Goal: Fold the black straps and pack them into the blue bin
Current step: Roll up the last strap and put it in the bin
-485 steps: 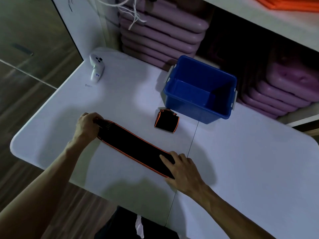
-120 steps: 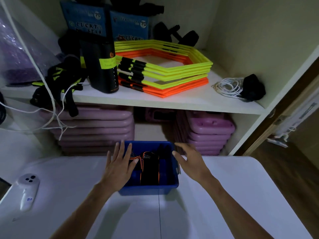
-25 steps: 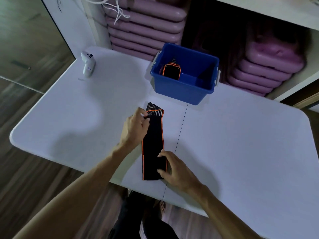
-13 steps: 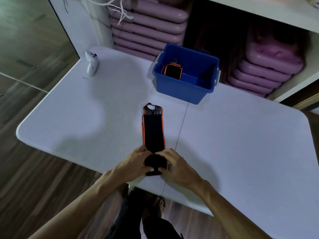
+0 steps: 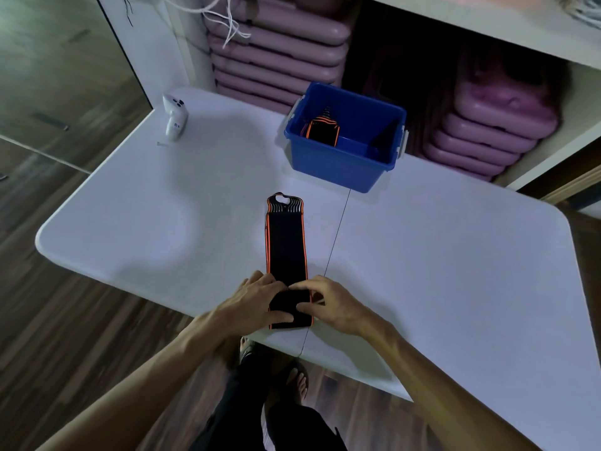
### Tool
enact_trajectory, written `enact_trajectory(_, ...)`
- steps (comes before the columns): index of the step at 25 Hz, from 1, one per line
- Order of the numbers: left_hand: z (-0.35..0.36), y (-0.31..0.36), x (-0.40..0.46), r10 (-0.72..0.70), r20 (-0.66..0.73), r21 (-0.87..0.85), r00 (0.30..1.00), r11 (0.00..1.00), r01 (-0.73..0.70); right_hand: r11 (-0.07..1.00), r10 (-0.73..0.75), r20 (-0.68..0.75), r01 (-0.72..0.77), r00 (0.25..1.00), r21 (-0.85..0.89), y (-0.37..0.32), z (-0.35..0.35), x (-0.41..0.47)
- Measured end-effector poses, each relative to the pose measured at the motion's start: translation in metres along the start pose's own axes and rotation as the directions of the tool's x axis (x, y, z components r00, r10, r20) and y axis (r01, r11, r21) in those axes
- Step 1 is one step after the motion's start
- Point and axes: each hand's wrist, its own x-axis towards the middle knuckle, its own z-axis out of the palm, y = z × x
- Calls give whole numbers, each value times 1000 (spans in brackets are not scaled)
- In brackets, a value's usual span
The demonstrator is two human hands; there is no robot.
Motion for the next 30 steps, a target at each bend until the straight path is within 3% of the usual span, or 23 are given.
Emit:
enact_trajectory(4,7,6,0,-6,72,-102,997,995,13,997,23,60,-27,998,67,3,2,-7)
enact_trajectory(7,15,11,-1,-1,46,-124,999,992,7,999,29,66,-32,997,42,6,3,-11)
enact_trajectory(10,12,11,4,67,-151,-97,986,992,-82,996,8,-71,-1,997,93,4,2,-9)
enact_trajectory(12,-2,12,20,159,-344,-42,925,982,-185,990,-48,-233,77,971,120,-4,-4,4)
enact_trajectory(15,-22,12,39,225,-460,61,859,973,-223,986,-127,-343,156,931,58,-20,-14,25)
enact_trajectory(19,-1,-6,23,191,-422,-10,886,977,-215,979,-192,-215,173,957,-105,-4,-7,28)
enact_trajectory(24,31,-22,0,38,-447,-193,894,971,-138,993,-94,-54,90,994,-79,9,-3,13)
enact_trajectory(28,30,-12,4,107,-482,-163,870,964,-208,993,-103,-105,97,989,-63,9,1,9)
enact_trajectory(30,29,-10,3,75,-473,-255,878,942,-218,996,-87,-142,84,986,-28,10,4,7)
